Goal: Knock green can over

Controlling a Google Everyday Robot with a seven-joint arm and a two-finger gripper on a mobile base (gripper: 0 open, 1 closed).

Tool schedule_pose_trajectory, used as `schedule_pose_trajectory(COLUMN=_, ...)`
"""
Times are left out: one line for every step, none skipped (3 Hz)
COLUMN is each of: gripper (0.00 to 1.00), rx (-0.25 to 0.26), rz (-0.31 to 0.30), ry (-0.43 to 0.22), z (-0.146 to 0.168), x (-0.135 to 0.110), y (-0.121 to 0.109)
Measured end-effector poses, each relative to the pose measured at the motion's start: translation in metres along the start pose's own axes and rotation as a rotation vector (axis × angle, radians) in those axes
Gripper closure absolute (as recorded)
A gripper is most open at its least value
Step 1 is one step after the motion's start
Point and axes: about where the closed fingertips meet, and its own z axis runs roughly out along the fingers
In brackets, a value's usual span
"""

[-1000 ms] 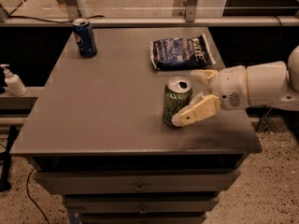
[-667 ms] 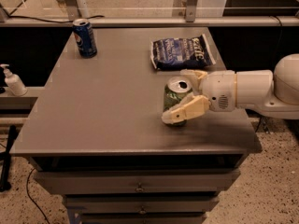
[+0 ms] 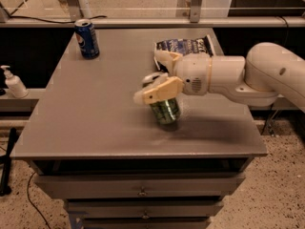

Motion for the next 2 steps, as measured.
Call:
schedule_pose_trajectory(gripper=0.00, rx=-0.048, rz=-0.020, ry=-0.035, z=0.034, x=-0.026, y=0.007)
schedule_pose_trajectory(gripper=0.00, rx=-0.074, rz=-0.032, ry=-0.042, z=0.050, x=-0.035, y=0.011)
